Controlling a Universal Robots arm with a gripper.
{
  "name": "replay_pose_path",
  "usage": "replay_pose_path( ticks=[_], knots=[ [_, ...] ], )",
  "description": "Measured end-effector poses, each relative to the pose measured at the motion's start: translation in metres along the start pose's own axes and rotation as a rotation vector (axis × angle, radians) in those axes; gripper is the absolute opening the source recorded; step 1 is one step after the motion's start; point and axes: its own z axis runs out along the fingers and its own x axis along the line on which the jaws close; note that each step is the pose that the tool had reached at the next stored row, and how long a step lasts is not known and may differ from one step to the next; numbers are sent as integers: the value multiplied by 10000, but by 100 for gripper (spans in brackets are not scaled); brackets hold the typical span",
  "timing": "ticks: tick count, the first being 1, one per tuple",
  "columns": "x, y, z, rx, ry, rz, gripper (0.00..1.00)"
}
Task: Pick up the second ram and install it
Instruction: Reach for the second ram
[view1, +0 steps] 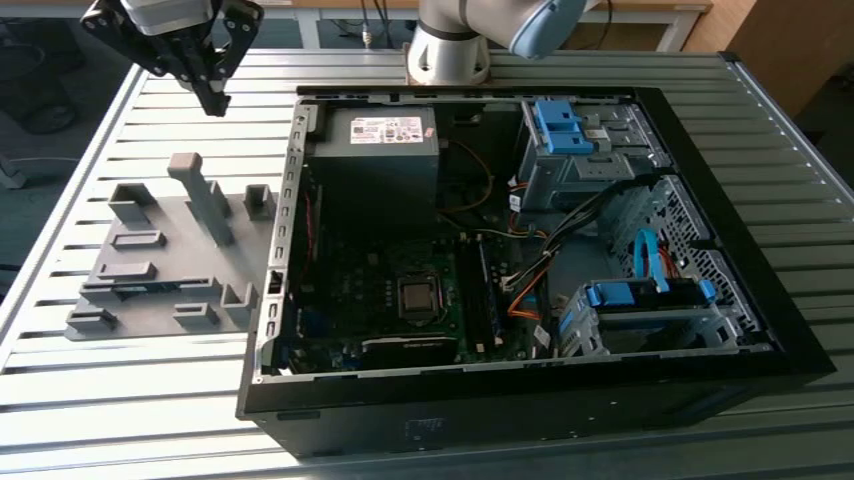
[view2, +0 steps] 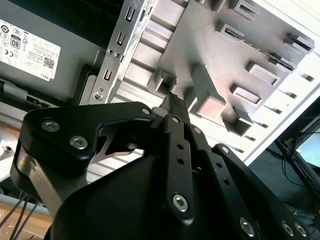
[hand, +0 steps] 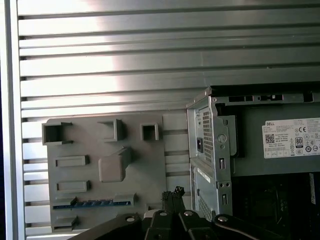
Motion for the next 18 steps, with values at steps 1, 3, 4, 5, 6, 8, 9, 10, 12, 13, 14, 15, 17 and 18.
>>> replay_pose_path(
  ticks=[1,3,4,5,6,8,9,10,12,13,14,15,17,18],
  knots=[
    [12,-1,0,0,0,0,11],
    [40,-3,-1,0,0,0,11],
    [51,-4,-1,1,0,0,11],
    [59,-5,-1,0,0,0,11],
    [66,-5,-1,1,0,0,11],
    [78,-6,-2,0,0,0,11],
    [84,-7,-2,0,0,0,11],
    [92,-7,-2,0,1,0,11],
    [103,-8,-2,0,0,0,11],
    [110,-9,-3,1,1,0,11],
    [117,-9,-3,1,0,0,11],
    [124,-10,-3,0,0,0,11],
    [140,-11,-3,0,0,0,11],
    [148,-12,-3,0,0,0,11]
  ],
)
